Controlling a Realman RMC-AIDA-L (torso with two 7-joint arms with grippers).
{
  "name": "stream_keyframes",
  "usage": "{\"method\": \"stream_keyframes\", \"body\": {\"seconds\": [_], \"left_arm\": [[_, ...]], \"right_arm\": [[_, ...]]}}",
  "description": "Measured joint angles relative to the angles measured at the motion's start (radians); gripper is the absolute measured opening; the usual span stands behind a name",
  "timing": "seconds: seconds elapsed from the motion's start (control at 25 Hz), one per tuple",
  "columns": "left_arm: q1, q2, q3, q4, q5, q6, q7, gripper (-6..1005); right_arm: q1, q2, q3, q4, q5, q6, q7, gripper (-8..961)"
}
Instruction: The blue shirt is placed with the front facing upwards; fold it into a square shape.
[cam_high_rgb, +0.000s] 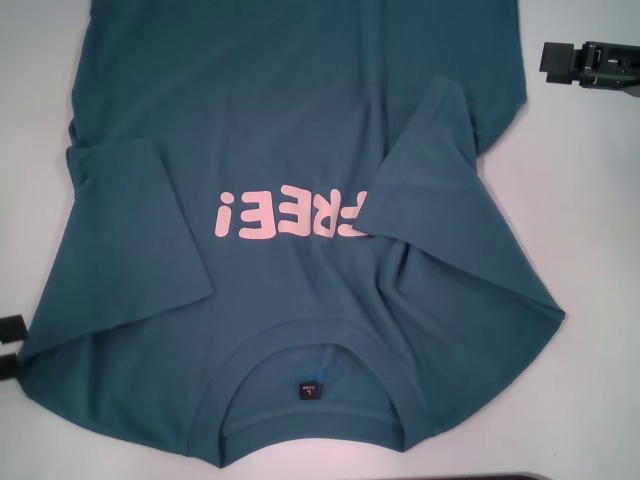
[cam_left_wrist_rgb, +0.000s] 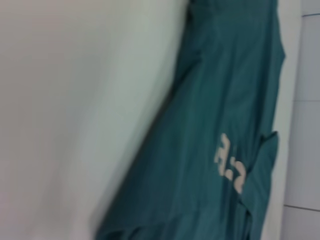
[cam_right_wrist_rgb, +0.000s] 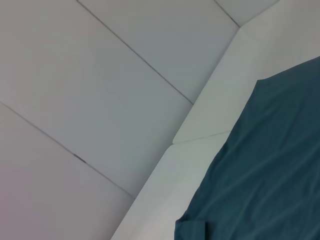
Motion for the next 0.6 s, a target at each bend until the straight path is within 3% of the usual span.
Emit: {"method": "stream_keyframes", "body": {"seconds": [0.6], "left_arm": [[0.011, -0.004, -0.007, 0.017, 0.086, -0.053, -0.033, 599]], "right_arm": [[0.006, 0.000, 0.001, 0.000, 0.001, 0.016, 0.000, 914]]}}
